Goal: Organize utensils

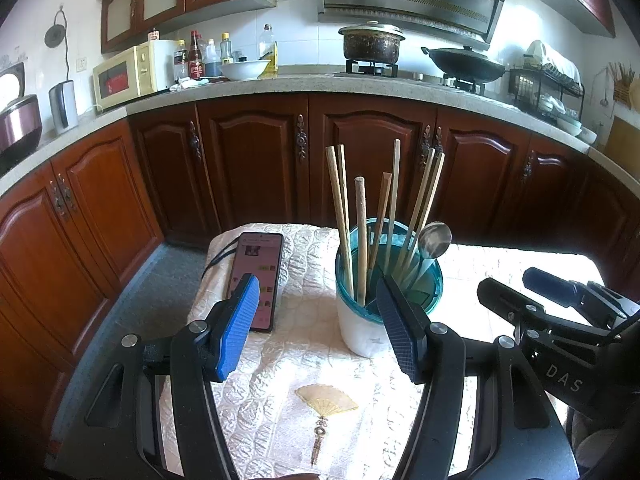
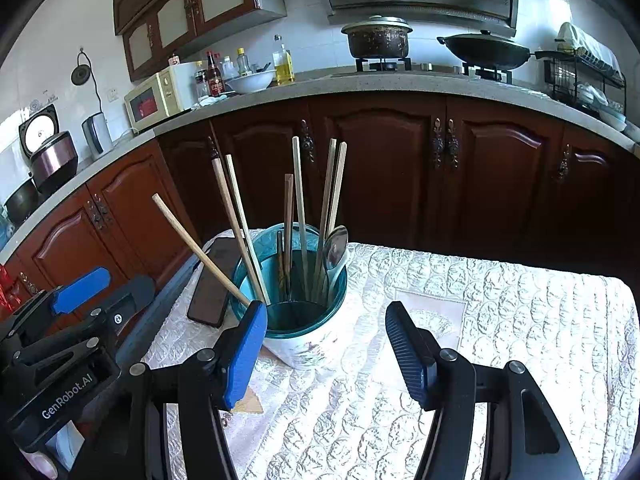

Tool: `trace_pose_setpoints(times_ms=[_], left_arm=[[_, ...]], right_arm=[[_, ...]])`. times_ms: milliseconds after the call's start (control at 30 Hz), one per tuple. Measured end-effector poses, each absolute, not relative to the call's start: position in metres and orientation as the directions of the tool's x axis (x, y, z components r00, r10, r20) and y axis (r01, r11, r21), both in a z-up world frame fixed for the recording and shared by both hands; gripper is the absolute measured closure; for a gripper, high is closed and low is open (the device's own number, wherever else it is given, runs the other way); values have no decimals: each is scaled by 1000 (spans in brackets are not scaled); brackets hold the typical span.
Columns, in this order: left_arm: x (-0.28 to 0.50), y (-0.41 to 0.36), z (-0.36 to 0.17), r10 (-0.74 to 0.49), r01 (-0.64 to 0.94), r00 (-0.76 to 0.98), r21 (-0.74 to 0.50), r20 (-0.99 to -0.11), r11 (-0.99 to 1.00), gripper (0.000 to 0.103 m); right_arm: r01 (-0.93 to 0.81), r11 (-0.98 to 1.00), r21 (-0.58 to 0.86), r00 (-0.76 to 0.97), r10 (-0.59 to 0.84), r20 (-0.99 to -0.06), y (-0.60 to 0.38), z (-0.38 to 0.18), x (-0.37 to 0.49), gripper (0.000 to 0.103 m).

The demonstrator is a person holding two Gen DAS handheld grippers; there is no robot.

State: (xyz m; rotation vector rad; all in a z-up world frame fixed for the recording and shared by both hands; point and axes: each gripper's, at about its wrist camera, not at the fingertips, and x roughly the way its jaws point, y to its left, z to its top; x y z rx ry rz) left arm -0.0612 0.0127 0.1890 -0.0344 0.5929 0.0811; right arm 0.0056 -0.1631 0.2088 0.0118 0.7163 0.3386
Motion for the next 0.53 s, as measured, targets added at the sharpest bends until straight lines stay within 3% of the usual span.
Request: trace_pose_setpoints(times_ms=[533], left_arm=[[-61, 12, 181, 36, -62, 821, -26, -569, 998, 42]], right_arm=[[-298, 946, 129, 690, 307, -655, -164, 201, 9, 44]])
